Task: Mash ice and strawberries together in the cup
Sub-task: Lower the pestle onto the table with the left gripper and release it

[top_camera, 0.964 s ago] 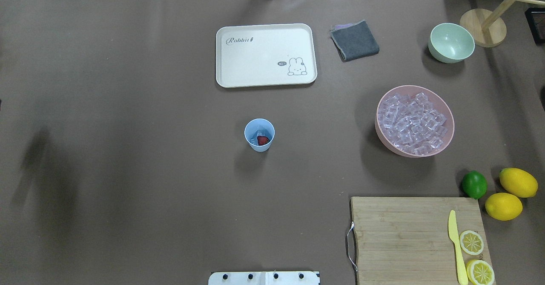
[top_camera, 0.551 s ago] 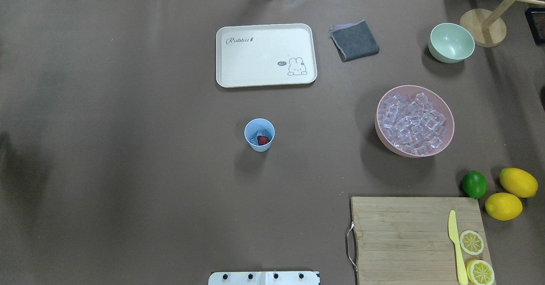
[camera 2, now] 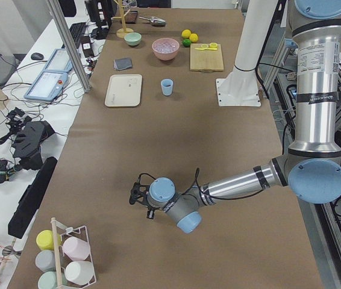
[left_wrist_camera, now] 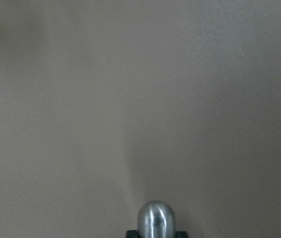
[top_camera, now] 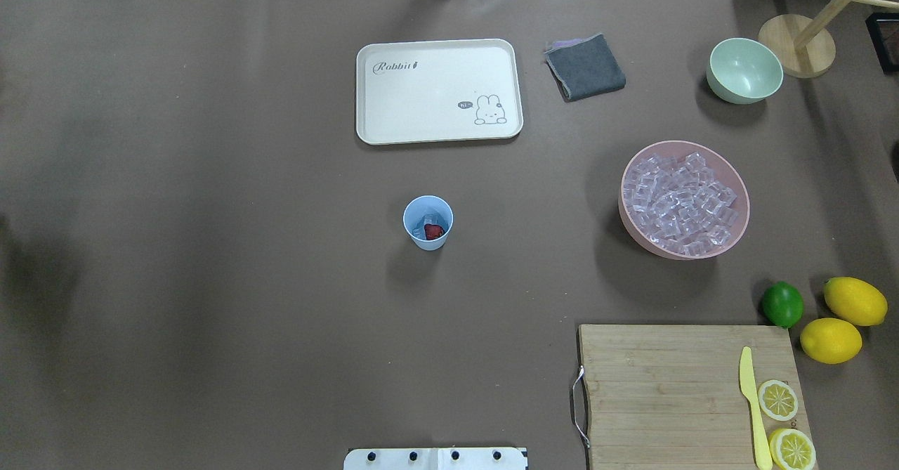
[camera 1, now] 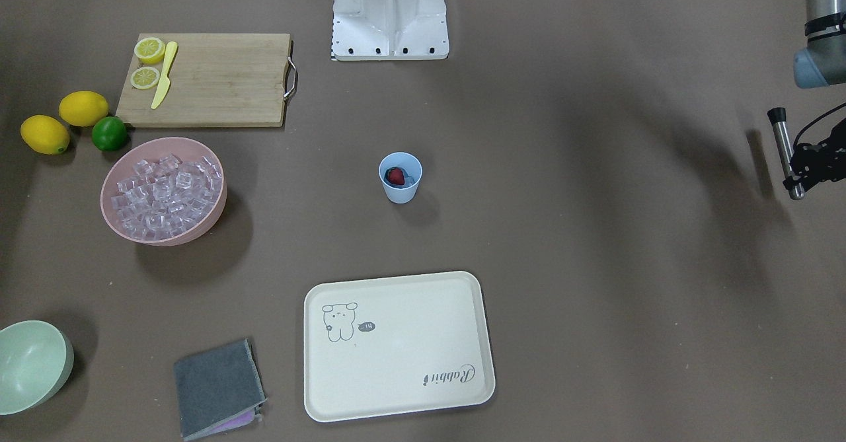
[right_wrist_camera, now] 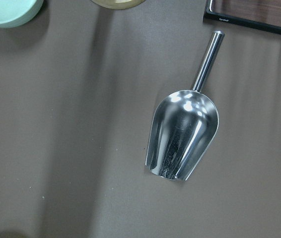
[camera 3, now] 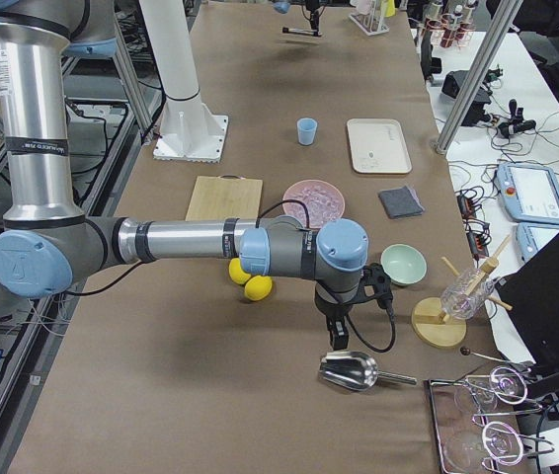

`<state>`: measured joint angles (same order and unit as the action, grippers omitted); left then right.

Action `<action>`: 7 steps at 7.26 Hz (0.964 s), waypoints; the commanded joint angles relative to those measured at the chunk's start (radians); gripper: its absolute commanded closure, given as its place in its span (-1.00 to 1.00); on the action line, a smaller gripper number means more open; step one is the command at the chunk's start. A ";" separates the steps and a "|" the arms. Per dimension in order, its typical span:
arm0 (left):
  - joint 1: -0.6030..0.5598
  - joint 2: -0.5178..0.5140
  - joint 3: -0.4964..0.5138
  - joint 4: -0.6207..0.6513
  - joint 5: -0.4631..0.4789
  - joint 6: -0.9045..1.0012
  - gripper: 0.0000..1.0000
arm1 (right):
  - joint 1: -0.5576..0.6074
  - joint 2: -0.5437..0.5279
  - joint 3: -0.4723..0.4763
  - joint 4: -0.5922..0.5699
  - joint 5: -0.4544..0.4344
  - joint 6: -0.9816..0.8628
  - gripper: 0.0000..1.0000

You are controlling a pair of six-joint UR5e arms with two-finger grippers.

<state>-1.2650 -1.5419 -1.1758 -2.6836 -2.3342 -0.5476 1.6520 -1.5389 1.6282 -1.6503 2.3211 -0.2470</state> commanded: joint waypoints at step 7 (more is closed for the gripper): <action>0.056 -0.121 -0.049 0.097 0.030 -0.109 -0.28 | 0.000 0.003 -0.001 0.000 -0.002 0.000 -0.97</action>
<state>-1.2098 -1.6575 -1.1921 -2.5947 -2.3204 -0.6288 1.6521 -1.5369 1.6284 -1.6506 2.3202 -0.2470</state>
